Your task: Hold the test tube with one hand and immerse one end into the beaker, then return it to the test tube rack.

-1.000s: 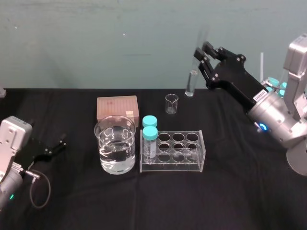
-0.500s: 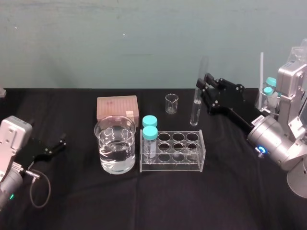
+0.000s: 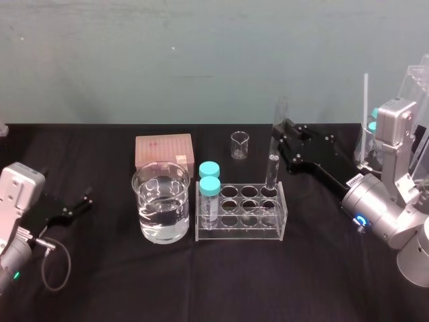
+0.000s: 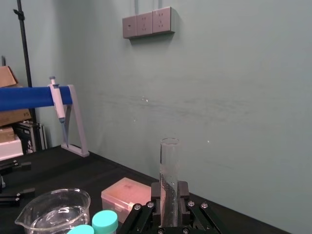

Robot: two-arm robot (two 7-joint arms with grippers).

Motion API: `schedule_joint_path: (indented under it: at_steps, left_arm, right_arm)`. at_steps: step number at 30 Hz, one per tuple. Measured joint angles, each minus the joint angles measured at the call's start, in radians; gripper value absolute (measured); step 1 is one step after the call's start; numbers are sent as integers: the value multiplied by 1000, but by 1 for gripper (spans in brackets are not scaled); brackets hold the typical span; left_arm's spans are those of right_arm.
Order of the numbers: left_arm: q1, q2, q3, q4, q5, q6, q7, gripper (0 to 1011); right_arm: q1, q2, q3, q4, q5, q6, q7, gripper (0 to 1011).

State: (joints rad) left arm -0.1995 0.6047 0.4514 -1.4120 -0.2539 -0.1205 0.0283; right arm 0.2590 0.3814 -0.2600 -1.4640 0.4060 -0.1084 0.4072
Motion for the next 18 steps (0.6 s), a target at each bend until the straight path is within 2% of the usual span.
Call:
schedule_joint_path:
  at_steps: [18]
  left_arm:
    - [0, 0, 0, 0, 0, 0, 0, 1000]
  right_arm:
    - [2, -19, 3, 52, -15, -7, 0, 216]
